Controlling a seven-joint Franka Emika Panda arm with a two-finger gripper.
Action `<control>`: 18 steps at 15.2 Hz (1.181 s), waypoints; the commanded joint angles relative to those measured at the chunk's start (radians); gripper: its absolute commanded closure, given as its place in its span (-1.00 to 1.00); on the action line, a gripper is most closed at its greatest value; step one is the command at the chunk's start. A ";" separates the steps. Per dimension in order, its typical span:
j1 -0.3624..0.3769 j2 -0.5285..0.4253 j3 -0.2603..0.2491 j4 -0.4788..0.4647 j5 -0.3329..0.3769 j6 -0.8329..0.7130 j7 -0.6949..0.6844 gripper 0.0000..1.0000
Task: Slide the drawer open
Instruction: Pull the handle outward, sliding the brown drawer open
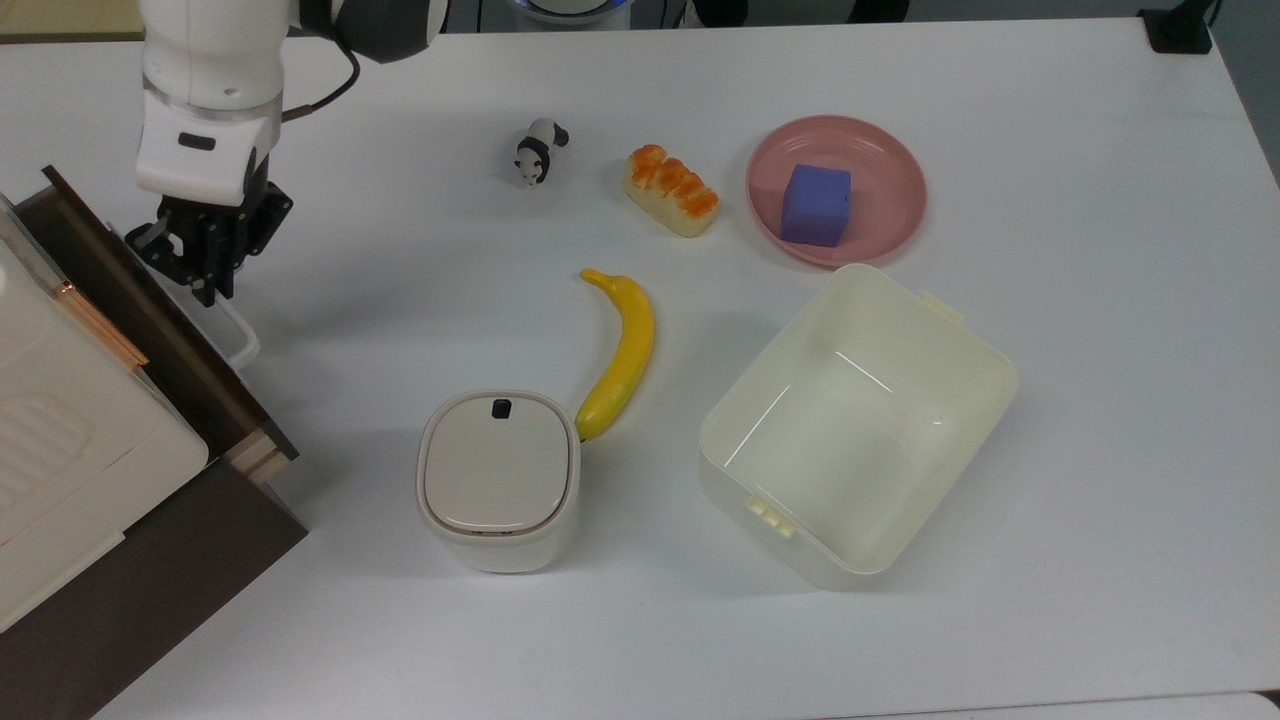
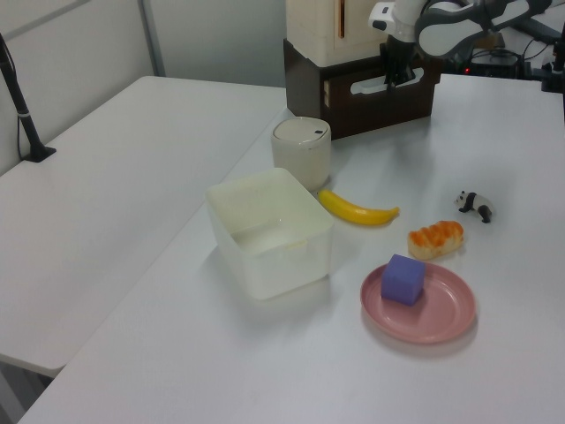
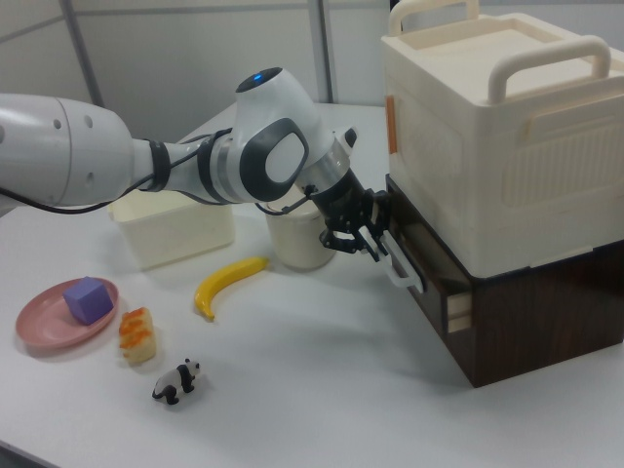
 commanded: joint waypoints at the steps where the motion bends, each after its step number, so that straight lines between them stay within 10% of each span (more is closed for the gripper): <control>1: 0.057 -0.081 0.002 -0.128 -0.010 0.026 0.022 1.00; 13: 0.104 -0.160 0.002 -0.208 -0.008 0.001 0.066 0.91; 14: 0.104 -0.158 0.002 -0.207 -0.008 -0.001 0.066 0.75; 16: 0.103 -0.155 0.002 -0.201 -0.001 -0.007 0.070 -0.44; 18: 0.103 -0.155 0.003 -0.197 0.001 -0.007 0.071 -0.92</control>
